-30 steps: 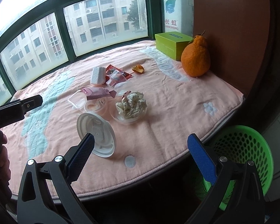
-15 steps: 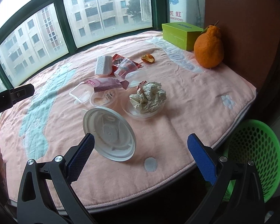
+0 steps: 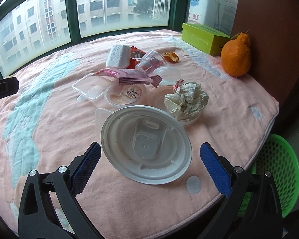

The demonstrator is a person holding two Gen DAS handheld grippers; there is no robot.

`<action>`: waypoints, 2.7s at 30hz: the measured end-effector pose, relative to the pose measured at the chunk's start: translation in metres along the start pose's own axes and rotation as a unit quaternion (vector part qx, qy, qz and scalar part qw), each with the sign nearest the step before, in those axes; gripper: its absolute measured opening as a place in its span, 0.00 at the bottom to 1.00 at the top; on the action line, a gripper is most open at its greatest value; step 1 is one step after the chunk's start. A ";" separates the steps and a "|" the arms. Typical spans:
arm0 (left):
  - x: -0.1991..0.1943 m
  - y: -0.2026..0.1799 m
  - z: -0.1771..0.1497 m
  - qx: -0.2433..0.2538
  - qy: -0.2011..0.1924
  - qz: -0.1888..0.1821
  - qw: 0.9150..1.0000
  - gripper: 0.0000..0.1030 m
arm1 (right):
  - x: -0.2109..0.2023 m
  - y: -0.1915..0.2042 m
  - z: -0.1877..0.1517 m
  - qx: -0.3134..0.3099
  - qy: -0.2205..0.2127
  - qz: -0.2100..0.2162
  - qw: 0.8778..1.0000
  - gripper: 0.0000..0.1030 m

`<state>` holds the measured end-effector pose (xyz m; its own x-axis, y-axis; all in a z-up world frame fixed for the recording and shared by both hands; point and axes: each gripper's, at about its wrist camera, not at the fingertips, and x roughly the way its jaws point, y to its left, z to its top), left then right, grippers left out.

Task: Collect trash
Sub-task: 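Grasp the white plastic lid with the right gripper, then carry the lid to the green basket with the right gripper while the left gripper grasps the pink wrapper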

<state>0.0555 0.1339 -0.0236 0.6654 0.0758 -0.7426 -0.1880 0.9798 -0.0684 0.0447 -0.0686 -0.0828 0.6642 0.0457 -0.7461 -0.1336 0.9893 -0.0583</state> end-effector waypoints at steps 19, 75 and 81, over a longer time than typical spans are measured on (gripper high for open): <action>0.018 -0.013 0.002 0.011 0.018 -0.016 1.000 0.94 | 0.024 0.000 -0.005 -0.010 0.009 -0.018 1.000 0.89; 0.126 -0.111 0.049 -0.071 0.150 -0.125 0.978 0.52 | -0.012 -0.274 -0.065 0.177 0.044 -0.071 0.981 0.88; 0.135 -0.106 0.050 -0.101 0.161 -0.141 0.972 0.52 | -0.008 -0.277 -0.070 0.182 0.053 -0.070 0.979 0.88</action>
<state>0.2012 0.0498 -0.0830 0.4560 -0.2849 -0.8432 -0.1896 0.8945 -0.4048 0.0247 -0.3531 -0.1069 0.5752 -0.0899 -0.8130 0.2368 0.9697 0.0604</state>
